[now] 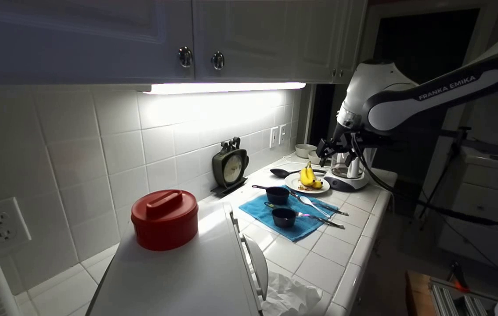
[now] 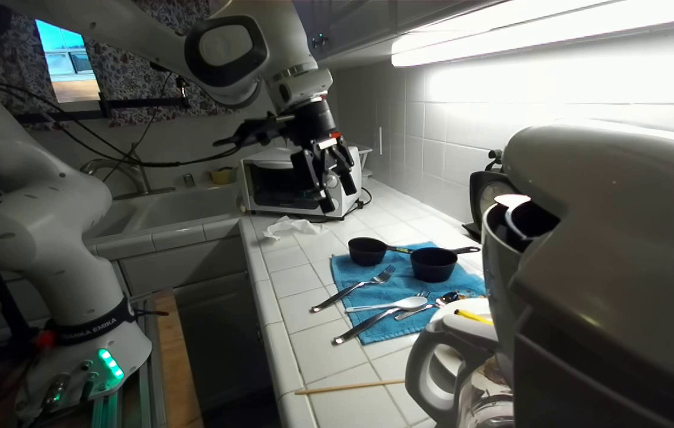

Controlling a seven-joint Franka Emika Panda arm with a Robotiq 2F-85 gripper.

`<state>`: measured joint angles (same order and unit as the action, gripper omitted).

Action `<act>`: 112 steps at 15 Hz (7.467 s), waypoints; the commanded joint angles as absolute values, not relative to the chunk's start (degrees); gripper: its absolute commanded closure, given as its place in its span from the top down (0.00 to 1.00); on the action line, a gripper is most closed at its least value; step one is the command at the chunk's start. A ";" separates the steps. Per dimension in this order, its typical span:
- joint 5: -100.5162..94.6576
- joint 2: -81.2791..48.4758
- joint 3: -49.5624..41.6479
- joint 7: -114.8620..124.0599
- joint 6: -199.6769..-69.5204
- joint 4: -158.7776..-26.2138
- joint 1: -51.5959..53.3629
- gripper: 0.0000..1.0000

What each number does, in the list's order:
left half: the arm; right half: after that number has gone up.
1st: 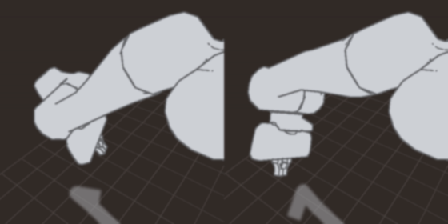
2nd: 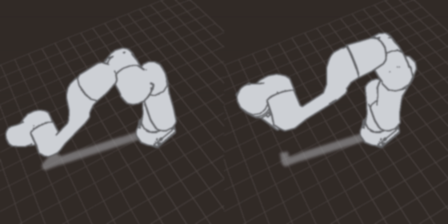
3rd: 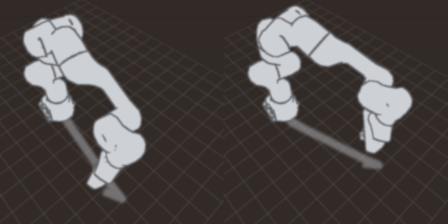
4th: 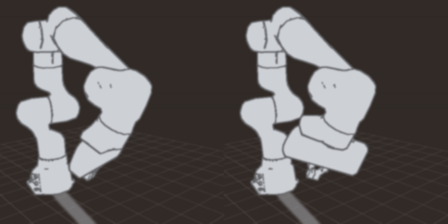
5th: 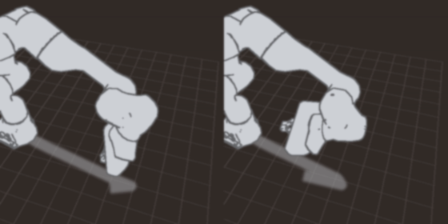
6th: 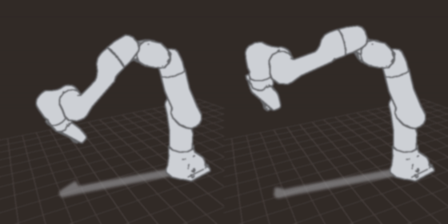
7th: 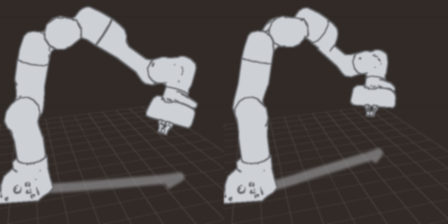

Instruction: Remove the bananas from the white plate and put them on the blue towel

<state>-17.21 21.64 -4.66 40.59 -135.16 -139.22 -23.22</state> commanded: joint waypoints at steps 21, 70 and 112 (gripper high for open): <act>-15.84 -5.03 -19.60 31.41 -162.09 -126.83 -22.55 1.00; 5.31 -36.98 -19.37 8.88 -181.33 -101.53 -26.35 0.17; -0.75 7.08 -15.02 0.29 -169.80 -137.76 -14.44 0.06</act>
<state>-1.44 2.21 -15.82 2.89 -173.30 -134.15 -15.07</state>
